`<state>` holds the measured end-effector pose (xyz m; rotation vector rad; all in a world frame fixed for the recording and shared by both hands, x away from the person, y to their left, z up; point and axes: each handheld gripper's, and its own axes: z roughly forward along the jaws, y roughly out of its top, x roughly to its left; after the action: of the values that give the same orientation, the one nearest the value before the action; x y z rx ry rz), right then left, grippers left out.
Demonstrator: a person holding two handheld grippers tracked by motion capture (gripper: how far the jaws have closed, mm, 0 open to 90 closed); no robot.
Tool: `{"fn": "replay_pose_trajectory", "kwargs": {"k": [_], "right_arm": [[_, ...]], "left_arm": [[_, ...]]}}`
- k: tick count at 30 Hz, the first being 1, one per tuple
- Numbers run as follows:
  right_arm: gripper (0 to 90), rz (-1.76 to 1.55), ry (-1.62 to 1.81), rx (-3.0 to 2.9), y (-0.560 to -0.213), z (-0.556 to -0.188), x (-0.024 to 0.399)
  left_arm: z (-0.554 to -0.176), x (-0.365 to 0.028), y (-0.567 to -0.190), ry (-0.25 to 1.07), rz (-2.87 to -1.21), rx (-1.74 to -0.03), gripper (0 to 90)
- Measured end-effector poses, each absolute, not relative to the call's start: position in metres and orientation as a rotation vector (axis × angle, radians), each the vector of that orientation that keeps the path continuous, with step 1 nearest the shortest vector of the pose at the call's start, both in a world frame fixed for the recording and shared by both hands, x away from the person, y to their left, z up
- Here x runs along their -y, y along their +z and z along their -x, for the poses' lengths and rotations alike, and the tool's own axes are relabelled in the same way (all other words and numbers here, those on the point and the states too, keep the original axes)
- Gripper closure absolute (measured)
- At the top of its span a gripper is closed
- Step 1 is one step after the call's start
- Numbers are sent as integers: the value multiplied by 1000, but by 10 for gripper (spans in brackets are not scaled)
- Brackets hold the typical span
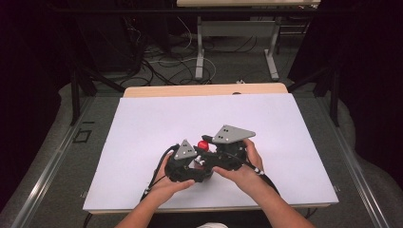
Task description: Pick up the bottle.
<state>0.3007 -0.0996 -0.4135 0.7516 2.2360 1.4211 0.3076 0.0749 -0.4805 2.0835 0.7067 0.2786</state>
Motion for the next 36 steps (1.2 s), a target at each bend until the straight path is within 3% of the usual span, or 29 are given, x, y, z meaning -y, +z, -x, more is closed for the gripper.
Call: {"fn": "replay_pose_trajectory", "kwargs": {"k": [4,17,19,26,36], "right_arm": [[610,-687,1406,-2253,-415,-304,100],[595,-274,1549,-2505,-409,-338,124],[504,-335,1540,-2456,-408,-333,123],[492,-579,1494,-2293,-408,-312,115],[609,-751,1453,-2254,-416,-305,104]], "left_arm": [[-308,-76,-481,268,-2087,-703,301],[-306,-74,-480,257,-2093,-667,301],[-307,-74,-481,258,-2090,-668,301],[-309,-76,-481,269,-2080,-701,301],[-308,-76,-480,273,-2086,-700,301]]}}
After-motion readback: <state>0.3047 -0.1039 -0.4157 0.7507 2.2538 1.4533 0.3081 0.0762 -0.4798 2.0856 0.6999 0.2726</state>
